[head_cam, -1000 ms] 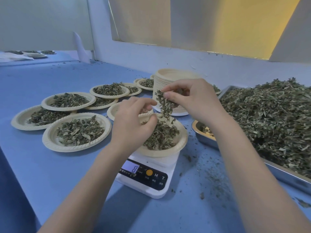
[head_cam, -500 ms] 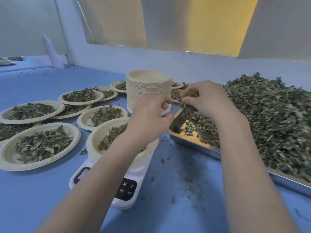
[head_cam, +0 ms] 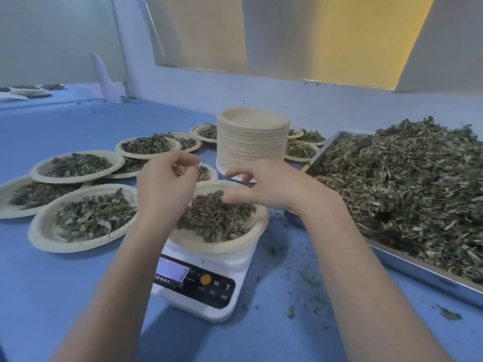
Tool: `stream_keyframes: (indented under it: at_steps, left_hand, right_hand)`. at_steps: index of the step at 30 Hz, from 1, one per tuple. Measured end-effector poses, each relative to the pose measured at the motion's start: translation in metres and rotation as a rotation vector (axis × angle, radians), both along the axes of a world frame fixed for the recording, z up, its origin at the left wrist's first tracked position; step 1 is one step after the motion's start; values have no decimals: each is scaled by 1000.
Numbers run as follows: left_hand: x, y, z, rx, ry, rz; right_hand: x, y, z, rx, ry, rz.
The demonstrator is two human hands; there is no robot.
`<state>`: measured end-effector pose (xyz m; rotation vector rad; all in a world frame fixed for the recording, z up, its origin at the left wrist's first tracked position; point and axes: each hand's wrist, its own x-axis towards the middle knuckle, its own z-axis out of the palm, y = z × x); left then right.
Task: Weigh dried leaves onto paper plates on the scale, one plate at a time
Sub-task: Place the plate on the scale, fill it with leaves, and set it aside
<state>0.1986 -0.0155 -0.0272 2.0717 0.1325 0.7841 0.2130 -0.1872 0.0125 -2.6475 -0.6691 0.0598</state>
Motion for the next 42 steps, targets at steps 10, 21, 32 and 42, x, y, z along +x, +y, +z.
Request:
stream_keyframes:
  at_steps: [10, 21, 32, 42]
  left_hand:
    - [-13, 30, -30, -283, 7, 125]
    - [-15, 26, -43, -184, 251, -54]
    - [-13, 48, -26, -319, 219, 77]
    - [-6, 119, -15, -269, 149, 216]
  right_hand:
    - [-2, 19, -9, -56, 33, 32]
    - [-5, -18, -2, -281, 335, -1]
    - [8, -16, -12, 219, 253, 9]
    - [56, 92, -17, 286, -48, -27]
